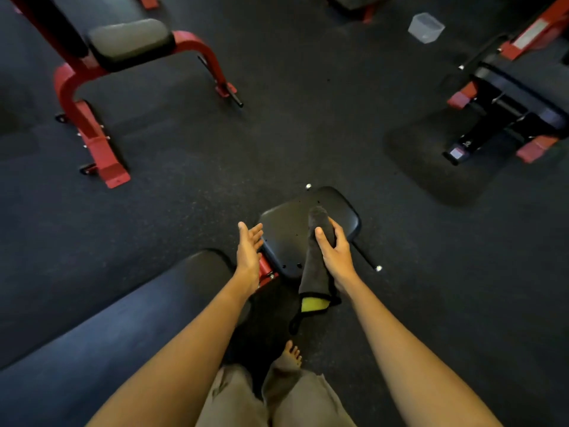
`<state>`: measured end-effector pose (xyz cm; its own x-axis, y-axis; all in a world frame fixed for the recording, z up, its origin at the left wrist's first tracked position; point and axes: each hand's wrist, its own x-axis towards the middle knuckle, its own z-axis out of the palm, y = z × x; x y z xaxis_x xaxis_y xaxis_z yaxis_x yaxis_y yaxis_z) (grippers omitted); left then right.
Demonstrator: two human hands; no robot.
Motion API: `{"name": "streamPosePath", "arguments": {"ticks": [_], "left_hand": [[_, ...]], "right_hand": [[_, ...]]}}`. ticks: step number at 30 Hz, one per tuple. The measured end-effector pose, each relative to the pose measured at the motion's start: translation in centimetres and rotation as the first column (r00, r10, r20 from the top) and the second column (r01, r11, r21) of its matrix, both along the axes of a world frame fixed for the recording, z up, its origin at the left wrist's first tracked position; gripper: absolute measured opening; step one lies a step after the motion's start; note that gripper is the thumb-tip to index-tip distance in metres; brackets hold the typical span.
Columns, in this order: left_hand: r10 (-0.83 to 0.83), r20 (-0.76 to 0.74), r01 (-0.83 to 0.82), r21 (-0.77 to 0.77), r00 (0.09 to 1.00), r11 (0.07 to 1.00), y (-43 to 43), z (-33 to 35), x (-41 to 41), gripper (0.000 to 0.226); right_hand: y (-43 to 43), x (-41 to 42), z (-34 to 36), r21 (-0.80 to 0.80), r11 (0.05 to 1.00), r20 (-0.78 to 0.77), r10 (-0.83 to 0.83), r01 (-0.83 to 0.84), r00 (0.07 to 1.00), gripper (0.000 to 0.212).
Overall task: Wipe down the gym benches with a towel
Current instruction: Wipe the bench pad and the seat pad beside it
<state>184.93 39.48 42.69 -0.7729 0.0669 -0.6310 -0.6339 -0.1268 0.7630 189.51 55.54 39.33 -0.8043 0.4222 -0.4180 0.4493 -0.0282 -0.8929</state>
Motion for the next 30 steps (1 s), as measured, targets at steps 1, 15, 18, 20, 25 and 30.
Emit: {"name": "streamPosePath", "arguments": {"ticks": [1,15,18,20,25,30], "left_hand": [[-0.003,0.008,0.003,-0.01,1.0,1.0,0.3,-0.3,-0.1,0.062],[-0.149,0.062,0.161,-0.425,0.987,0.891,-0.6,-11.1,-5.7,0.049],[-0.379,-0.005,0.256,-0.729,0.925,0.635,-2.1,-14.7,-6.4,0.046],[-0.482,0.044,0.288,-0.847,0.875,0.446,-3.4,-17.8,-6.5,0.046],[-0.555,0.197,0.343,-0.924,0.808,0.172,-5.8,-24.5,-5.0,0.059],[-0.571,0.265,0.37,-0.926,0.777,0.074,-6.4,-27.3,-3.5,0.063]], "right_hand": [[0.4,-0.4,-0.4,0.009,1.0,0.012,0.015,-0.016,1.0,0.059],[-1.4,-9.0,-8.9,0.348,0.77,0.217,0.489,-0.534,0.845,0.061],[-2.7,-10.9,-11.5,0.554,0.398,0.404,0.64,-0.731,0.654,0.061],[-3.4,-11.5,-14.3,0.603,0.101,0.554,0.66,-0.791,0.507,0.062],[-3.7,-9.8,-21.4,0.677,-0.156,0.627,0.633,-0.719,0.453,0.061],[-4.2,-14.2,-23.0,0.742,-0.282,0.574,0.736,-0.608,0.358,0.055]]}}
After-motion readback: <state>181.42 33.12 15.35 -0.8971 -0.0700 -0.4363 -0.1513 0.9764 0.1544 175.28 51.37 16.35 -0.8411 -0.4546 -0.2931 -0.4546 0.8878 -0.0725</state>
